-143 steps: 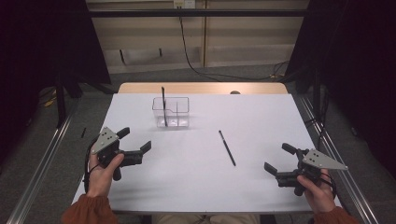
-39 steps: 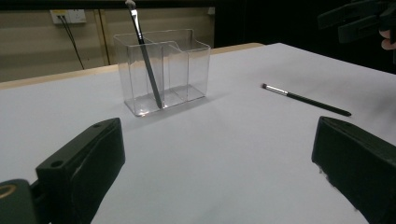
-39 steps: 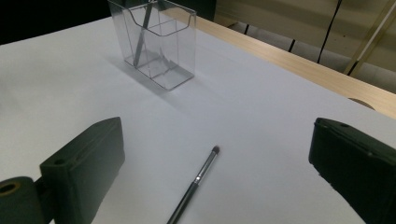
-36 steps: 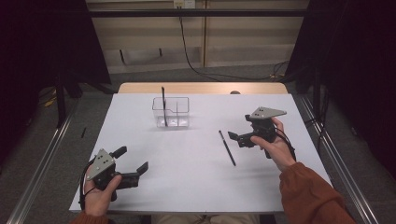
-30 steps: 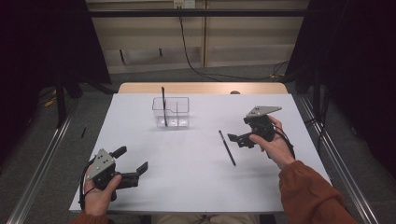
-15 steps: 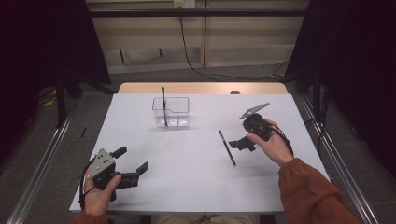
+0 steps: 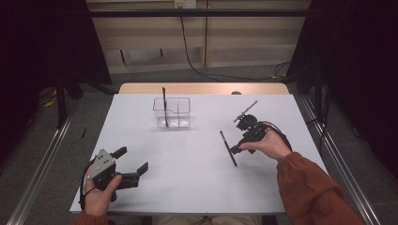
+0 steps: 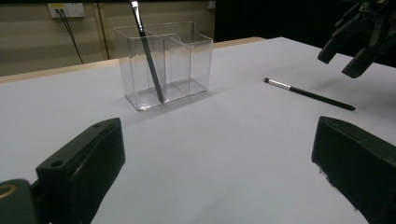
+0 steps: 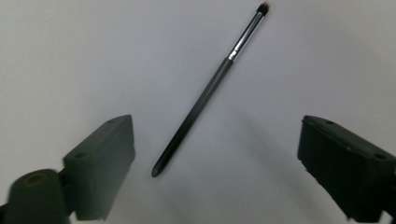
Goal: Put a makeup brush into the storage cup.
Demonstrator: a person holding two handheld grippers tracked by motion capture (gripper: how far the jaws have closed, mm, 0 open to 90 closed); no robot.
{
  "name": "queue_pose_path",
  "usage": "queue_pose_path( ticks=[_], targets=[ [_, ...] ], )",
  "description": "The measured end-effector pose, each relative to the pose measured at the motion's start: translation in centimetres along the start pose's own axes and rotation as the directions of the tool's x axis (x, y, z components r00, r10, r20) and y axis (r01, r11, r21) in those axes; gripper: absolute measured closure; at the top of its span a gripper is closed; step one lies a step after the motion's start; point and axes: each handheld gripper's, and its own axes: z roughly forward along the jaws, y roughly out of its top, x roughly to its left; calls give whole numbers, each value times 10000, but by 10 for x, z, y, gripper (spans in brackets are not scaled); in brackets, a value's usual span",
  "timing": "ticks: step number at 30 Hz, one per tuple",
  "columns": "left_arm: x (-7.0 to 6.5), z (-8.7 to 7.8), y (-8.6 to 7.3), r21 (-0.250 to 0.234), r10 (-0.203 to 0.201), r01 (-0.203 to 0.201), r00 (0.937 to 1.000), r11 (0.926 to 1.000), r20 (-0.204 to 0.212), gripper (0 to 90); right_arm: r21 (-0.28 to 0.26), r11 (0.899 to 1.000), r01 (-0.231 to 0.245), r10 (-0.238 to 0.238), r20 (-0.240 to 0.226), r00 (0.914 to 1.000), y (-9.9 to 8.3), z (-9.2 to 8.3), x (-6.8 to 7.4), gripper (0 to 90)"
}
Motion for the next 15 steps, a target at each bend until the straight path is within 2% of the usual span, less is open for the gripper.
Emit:
queue_pose_path(
  ticks=[1, 5, 7, 9, 13, 15],
  targets=[
    [0, 0, 0, -33, -67, 67, 10000, 10000, 42, 27, 107, 9999, -84, 85, -52, 10000, 1, 1, -1, 173],
    [0, 0, 0, -12, 88, -87, 9999, 10000, 51, 27, 397, 9986, -347, 357, -243, 9991, 3, 1, -3, 248],
    [-1, 1, 0, -7, 42, -42, 10000, 10000, 66, 27, 569, 9976, -399, 411, -210, 9989, 3, 1, -3, 271],
    [-1, 1, 0, 37, 63, -64, 9999, 10000, 87, 27, 727, 9965, -422, 439, -212, 9988, 4, 2, -3, 324],
    [-1, 1, 0, 35, 77, -77, 9999, 10000, 72, 27, 1192, 9917, -481, 517, -277, 9983, 6, 8, 2, 336],
    [-1, 1, 0, 35, 75, -75, 10000, 10000, 59, 27, 1406, 9895, -336, 382, -298, 9988, 7, 11, 4, 362]
  ],
)
